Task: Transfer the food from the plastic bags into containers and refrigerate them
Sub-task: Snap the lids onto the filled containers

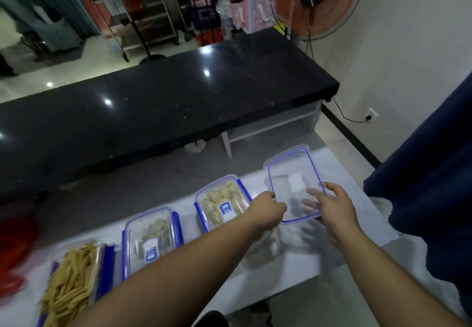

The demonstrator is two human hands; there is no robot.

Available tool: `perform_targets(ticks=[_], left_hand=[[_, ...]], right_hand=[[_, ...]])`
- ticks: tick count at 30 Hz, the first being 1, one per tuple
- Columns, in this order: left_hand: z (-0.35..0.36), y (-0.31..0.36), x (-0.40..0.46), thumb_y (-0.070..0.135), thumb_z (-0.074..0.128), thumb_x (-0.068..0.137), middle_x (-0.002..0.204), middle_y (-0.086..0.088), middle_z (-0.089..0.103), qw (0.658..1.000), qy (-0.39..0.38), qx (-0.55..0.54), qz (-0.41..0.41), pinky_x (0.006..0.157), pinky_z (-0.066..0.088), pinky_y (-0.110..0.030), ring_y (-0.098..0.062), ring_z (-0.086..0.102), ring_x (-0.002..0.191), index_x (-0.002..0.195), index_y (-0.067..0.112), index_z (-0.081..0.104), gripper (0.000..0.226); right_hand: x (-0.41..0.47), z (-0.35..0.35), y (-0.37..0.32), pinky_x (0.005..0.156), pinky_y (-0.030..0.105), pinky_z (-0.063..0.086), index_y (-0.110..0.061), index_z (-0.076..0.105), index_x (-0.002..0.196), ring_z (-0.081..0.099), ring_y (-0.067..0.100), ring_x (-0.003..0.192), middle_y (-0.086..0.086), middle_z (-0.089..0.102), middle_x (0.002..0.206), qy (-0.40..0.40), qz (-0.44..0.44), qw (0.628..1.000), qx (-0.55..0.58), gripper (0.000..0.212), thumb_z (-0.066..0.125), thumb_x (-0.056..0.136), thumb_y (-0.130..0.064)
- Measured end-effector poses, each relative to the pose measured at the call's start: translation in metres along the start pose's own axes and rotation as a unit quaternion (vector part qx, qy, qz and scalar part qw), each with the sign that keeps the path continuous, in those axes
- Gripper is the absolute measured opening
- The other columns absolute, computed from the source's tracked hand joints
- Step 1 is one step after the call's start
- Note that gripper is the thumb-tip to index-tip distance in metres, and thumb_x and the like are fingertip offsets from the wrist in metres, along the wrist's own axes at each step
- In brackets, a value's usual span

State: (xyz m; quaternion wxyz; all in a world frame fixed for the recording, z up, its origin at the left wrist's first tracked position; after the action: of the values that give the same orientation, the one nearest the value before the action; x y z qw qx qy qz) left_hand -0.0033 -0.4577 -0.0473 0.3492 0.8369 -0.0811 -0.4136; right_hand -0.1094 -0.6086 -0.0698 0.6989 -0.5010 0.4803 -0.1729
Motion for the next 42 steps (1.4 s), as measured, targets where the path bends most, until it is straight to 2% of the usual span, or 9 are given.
perform_targets(ticks=[3,6,10,15,19,23,32,36,42], left_hand=[[-0.035,-0.008,-0.007,0.017,0.058,0.096,0.106,-0.001,0.064,0.998,0.031,-0.059,0.009,0.065,0.049,-0.026,-0.014,0.056,0.068,0.140,0.018,0.059,0.043],[-0.077,-0.021,-0.022,0.019,0.056,0.097,0.096,-0.001,0.066,0.990,0.087,-0.107,0.019,0.052,0.044,-0.020,-0.012,0.053,0.058,0.139,0.020,0.061,0.042],[-0.134,-0.051,-0.049,0.023,0.058,0.094,0.133,-0.005,0.059,0.973,0.186,-0.131,0.044,0.048,0.041,-0.019,-0.016,0.061,0.072,0.132,0.026,0.065,0.039],[-0.187,-0.100,-0.077,0.037,0.062,0.099,0.135,0.013,0.054,0.954,0.202,-0.213,0.060,0.066,0.048,-0.020,-0.007,0.061,0.090,0.146,0.032,0.052,0.048],[-0.231,-0.148,-0.090,0.055,0.061,0.096,0.145,0.006,0.057,0.939,0.212,-0.261,0.070,0.103,0.052,-0.037,-0.015,0.061,0.120,0.149,0.034,0.049,0.058],[-0.277,-0.202,-0.106,0.073,0.069,0.070,0.140,0.002,0.063,0.906,0.225,-0.351,0.075,0.103,0.056,-0.046,-0.017,0.066,0.121,0.141,0.031,0.056,0.083],[-0.361,-0.303,-0.138,0.032,0.071,0.088,0.100,-0.009,0.076,0.894,0.227,-0.377,0.085,0.079,0.065,-0.051,-0.029,0.077,0.091,0.106,0.018,0.067,0.023],[-0.383,-0.338,-0.144,0.014,0.069,0.097,0.109,-0.013,0.077,0.892,0.174,-0.412,0.069,0.080,0.066,-0.045,-0.028,0.078,0.095,0.113,0.011,0.069,0.016],[-0.383,-0.372,-0.148,0.008,0.072,0.095,0.105,-0.016,0.079,0.889,0.085,-0.448,0.047,0.080,0.063,-0.042,-0.032,0.077,0.096,0.123,0.006,0.066,0.029]], right_hand=[[-0.016,0.039,-0.015,0.069,0.037,0.060,-0.014,0.056,0.123,0.076,0.029,0.089,0.007,0.073,0.113,-0.027,-0.055,0.998,-0.004,0.022,0.051,0.104,-0.004],[-0.034,0.083,-0.017,0.070,0.039,0.062,-0.017,0.063,0.110,0.077,0.026,0.088,0.004,0.074,0.113,-0.056,-0.101,0.992,-0.043,0.018,0.051,0.104,-0.006],[-0.069,0.145,-0.007,0.073,0.041,0.065,-0.023,0.070,0.104,0.078,0.020,0.082,-0.005,0.077,0.095,-0.119,-0.148,0.976,-0.103,0.015,0.058,0.102,-0.014],[-0.128,0.223,0.021,0.077,0.037,0.064,-0.028,0.066,0.109,0.075,0.017,0.089,-0.009,0.075,0.101,-0.201,-0.175,0.954,-0.133,0.027,0.051,0.104,-0.007],[-0.174,0.283,0.047,0.085,0.041,0.060,-0.037,0.062,0.123,0.073,0.013,0.098,-0.015,0.073,0.108,-0.249,-0.206,0.927,-0.190,0.035,0.053,0.101,-0.011],[-0.234,0.333,0.066,0.081,0.024,0.055,-0.039,0.056,0.130,0.067,-0.002,0.098,-0.020,0.067,0.114,-0.287,-0.237,0.901,-0.222,0.036,0.056,0.103,-0.016],[-0.317,0.408,0.124,0.095,0.019,0.044,-0.048,0.044,0.145,0.044,-0.007,0.127,-0.030,0.048,0.134,-0.372,-0.296,0.810,-0.343,0.049,0.060,0.098,-0.049],[-0.303,0.410,0.141,0.109,0.043,0.048,-0.040,0.046,0.146,0.047,0.008,0.134,-0.012,0.050,0.146,-0.278,-0.248,0.870,-0.323,0.048,0.049,0.100,-0.054],[-0.282,0.411,0.164,0.109,0.036,0.044,-0.018,0.044,0.154,0.055,0.019,0.129,-0.003,0.055,0.146,-0.220,-0.105,0.918,-0.312,0.054,0.057,0.103,-0.033]])
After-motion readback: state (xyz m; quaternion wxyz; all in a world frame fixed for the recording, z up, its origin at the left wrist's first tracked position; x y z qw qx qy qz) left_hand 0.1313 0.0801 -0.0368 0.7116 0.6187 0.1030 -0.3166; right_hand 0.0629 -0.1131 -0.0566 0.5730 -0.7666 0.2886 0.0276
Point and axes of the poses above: each hand's wrist, its own x-axis towards the middle knuckle, its own z-axis out of the palm, y = z × x, the point moved 6 cm from there along x, towards the middle knuckle
